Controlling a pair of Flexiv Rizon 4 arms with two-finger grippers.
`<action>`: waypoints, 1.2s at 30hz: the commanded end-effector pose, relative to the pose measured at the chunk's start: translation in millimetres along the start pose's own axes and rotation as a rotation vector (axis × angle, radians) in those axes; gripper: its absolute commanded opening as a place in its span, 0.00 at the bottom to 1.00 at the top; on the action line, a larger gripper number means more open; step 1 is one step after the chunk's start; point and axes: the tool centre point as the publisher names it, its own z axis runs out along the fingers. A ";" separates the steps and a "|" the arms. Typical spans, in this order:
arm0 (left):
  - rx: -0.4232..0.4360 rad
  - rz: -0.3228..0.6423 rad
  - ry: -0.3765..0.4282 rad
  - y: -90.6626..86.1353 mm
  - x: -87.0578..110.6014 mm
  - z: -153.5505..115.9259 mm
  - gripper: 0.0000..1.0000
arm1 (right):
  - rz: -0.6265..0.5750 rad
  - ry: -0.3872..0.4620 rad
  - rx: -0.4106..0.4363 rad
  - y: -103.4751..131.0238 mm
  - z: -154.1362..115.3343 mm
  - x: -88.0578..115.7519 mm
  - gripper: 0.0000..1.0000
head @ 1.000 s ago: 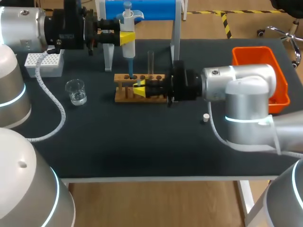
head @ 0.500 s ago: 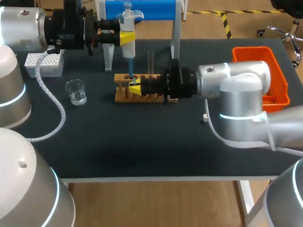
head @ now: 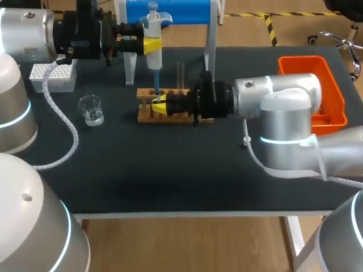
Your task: Invert the test tube, pick up the pipette, mount the tip to pipette, aspirate from beaker and dispense into the tube, eject the tip, return the pipette, and cap with the stopper.
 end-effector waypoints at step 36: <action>0.001 0.001 0.001 0.2 0.4 -0.7 0.00 | -0.032 -0.003 -0.015 9.0 -1.2 6.0 0.00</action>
